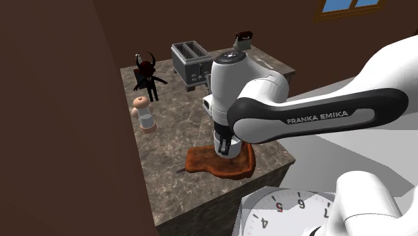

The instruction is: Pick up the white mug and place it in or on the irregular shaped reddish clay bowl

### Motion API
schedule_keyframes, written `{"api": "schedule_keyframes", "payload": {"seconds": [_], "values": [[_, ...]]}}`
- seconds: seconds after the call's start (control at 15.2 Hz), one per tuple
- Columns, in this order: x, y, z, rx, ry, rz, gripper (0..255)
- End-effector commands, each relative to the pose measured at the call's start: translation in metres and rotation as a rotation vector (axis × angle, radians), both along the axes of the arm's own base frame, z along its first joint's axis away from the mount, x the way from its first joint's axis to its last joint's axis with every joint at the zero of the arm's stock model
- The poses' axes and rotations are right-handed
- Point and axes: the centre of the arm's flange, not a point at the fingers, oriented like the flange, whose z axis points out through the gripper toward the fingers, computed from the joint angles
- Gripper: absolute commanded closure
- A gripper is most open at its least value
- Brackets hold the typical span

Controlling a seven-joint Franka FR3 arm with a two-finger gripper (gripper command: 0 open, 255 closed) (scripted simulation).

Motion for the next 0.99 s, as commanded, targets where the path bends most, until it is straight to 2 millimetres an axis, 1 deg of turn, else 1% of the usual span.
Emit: {"api": "schedule_keyframes", "payload": {"seconds": [0.0,0.33,0.4,0.73,0.92], "values": [[0.000,0.000,-0.001,0.000,-0.001,0.000,255],[0.000,0.000,-0.001,0.000,-0.001,0.000,255],[0.000,0.000,-0.001,0.000,-0.001,0.000,0],[0.000,0.000,-0.001,0.000,-0.001,0.000,0],[0.001,0.002,0.038,0.000,-0.001,0.000,0]]}}
